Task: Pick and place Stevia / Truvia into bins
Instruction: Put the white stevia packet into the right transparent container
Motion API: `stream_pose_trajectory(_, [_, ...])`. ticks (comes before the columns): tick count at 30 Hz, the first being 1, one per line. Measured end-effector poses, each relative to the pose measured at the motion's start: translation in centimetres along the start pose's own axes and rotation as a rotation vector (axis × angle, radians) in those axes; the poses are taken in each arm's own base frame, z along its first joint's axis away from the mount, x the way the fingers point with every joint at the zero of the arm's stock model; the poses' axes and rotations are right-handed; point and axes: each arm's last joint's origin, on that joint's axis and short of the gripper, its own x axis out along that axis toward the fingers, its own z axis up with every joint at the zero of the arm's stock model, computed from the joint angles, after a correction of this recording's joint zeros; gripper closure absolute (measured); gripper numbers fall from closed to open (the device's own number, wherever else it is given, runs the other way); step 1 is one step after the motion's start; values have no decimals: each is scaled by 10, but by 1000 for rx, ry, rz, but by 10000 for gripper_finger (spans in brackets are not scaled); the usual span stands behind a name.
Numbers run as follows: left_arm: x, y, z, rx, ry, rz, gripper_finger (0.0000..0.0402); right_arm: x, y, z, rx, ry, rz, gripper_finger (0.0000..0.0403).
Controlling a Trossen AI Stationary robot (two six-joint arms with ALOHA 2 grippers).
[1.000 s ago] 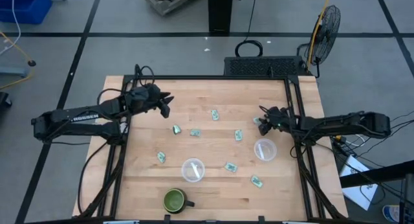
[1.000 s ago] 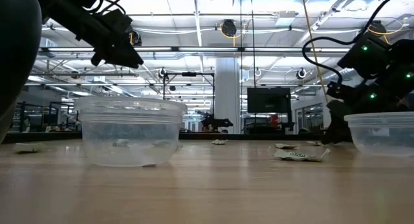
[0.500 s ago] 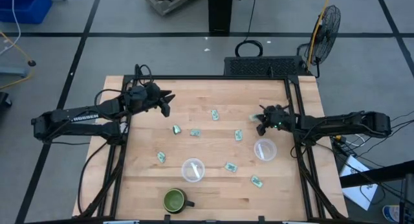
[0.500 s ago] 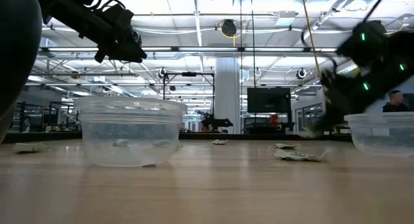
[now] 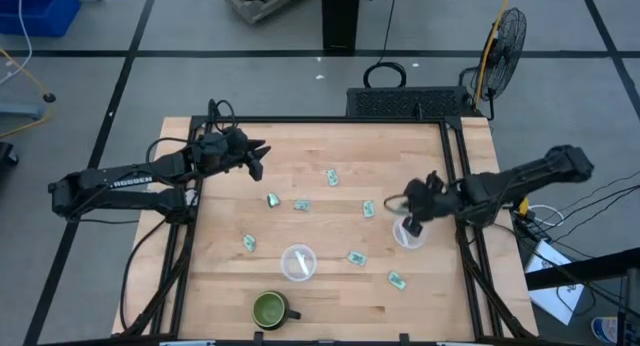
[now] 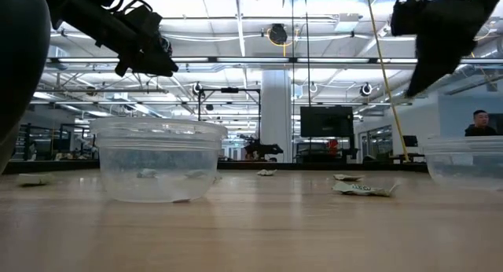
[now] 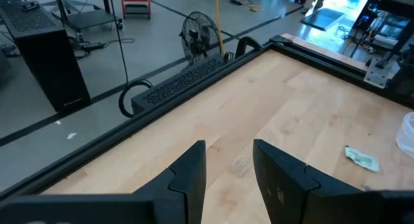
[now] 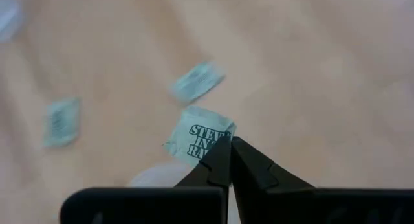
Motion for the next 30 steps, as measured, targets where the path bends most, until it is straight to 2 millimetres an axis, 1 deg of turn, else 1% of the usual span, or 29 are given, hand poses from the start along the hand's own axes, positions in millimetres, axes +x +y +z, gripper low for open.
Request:
stream_pose_trajectory(3, [0,0,-1,1,5,1,270,8,20,-12,-5,116,44,402])
stream_pose_trajectory(5, [0,1,-2,5,20,5,270,15,30,-21,-19,171,12,403])
stream_pose_trajectory(9, [0,1,-4,8,36,8,270,29,43,-37,-1,261,-66,403])
stream_pose_trajectory(12, [0,1,-5,12,48,11,270,36,48,-43,3,273,-114,403])
stream_pose_trajectory(17, [0,1,-5,17,50,12,270,44,44,-43,-9,253,-213,403])
stream_pose_trajectory(21, [0,1,-6,20,57,11,270,44,41,-42,15,262,-246,398])
stream_pose_trajectory(25, [0,2,-8,26,77,17,270,47,38,-44,18,266,-255,374])
stream_pose_trajectory(30, [-1,3,-11,23,113,26,270,55,34,-51,20,267,-253,330])
